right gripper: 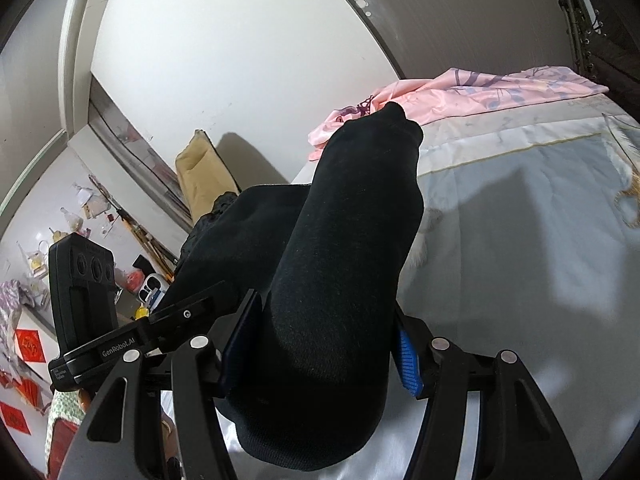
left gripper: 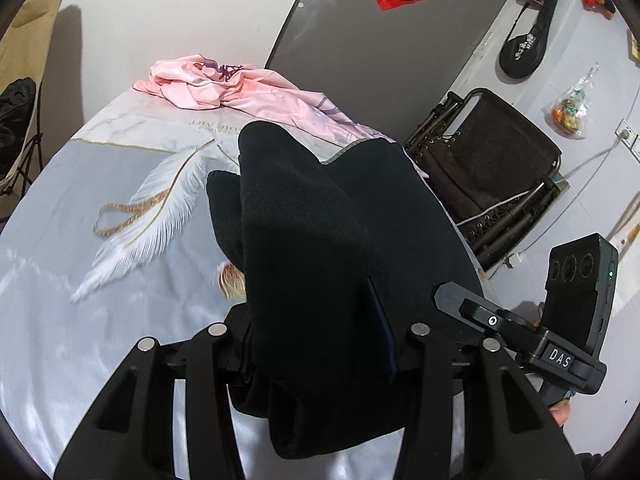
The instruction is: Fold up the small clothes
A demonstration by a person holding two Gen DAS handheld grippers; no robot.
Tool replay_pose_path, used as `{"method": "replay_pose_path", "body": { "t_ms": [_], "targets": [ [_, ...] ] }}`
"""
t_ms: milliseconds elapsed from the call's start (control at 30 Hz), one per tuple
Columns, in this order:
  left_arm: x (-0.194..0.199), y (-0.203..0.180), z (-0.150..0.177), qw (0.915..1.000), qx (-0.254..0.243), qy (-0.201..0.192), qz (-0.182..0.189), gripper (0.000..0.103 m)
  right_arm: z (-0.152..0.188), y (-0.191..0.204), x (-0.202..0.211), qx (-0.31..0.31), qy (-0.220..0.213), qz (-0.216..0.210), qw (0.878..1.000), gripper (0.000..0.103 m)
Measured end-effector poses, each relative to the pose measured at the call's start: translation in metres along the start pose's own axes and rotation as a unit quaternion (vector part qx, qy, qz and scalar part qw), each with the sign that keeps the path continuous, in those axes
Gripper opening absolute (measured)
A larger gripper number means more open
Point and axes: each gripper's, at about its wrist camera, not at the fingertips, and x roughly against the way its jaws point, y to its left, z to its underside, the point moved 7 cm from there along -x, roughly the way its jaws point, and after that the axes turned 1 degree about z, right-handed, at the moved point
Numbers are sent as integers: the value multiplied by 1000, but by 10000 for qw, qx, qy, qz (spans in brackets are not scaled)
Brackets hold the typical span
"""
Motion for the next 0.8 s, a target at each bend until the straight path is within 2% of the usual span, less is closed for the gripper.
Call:
{"method": "replay_pose_path", "body": {
  "t_ms": [400,600,800],
  "targets": [
    [47,0,64,9998,162,9,-74,45,56,31,31,252,234,-122,9993,62],
    [65,4,79,9998,140,-54,-144,45,68,44,34,309,380,-217,9986,62],
    [83,22,78,9988,301,-201,-343,44,75,65,22,503,544,-362,9966,62]
  ]
}}
